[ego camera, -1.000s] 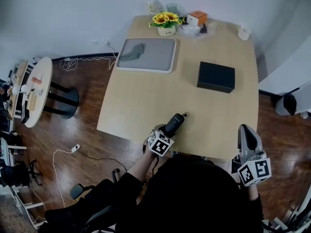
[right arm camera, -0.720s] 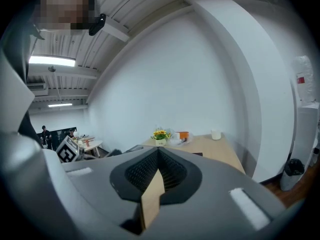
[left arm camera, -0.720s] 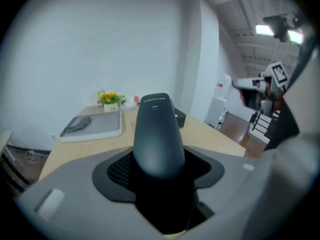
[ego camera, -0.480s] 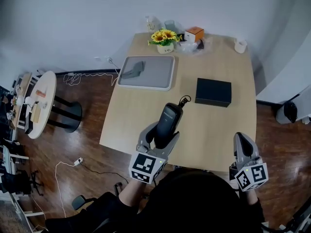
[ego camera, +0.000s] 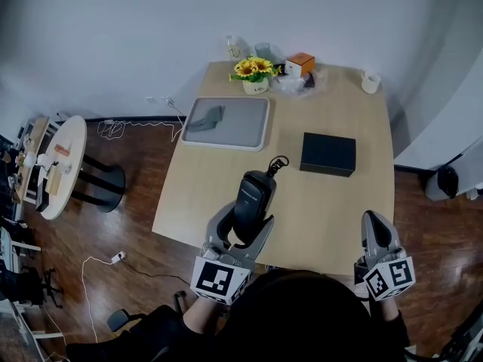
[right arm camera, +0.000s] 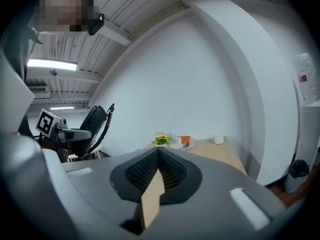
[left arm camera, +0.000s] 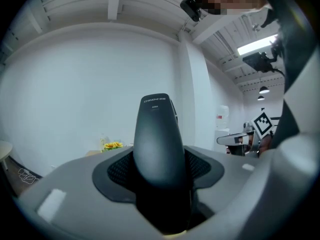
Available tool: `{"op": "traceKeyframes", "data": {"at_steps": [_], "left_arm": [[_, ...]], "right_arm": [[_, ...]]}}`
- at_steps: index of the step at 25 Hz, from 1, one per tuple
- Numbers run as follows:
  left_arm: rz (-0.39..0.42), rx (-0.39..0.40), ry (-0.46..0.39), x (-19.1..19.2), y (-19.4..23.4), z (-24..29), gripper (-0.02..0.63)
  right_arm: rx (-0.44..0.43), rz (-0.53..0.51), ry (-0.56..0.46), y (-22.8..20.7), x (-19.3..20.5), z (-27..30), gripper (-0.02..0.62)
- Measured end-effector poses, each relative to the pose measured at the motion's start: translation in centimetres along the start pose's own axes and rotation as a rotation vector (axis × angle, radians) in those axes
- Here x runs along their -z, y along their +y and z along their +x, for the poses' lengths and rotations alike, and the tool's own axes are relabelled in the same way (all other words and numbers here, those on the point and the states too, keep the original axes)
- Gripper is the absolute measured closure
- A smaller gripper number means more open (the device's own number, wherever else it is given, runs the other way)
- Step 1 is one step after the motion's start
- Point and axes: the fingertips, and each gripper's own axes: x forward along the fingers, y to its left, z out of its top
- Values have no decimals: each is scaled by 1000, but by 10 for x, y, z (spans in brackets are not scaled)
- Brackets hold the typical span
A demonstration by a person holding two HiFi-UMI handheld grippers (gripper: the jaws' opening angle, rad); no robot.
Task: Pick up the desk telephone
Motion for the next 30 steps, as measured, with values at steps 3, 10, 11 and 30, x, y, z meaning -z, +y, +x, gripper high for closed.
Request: {"op": "traceKeyframes", "data": {"at_steps": [3, 10, 11, 30], "left_arm": [[8, 2, 2, 1, -1, 1, 344], [6, 4, 2, 2, -3, 0, 344], [7, 4, -1, 1, -3, 0, 344], [5, 6, 6, 3, -5, -1, 344]], "right_arm": [[-8, -1, -6, 1, -1, -1, 595], [-15, 1, -8, 4, -2, -4, 595], [-14, 2, -8, 3, -2, -5, 595], [-9, 2, 7, 3, 2, -10, 595]]}}
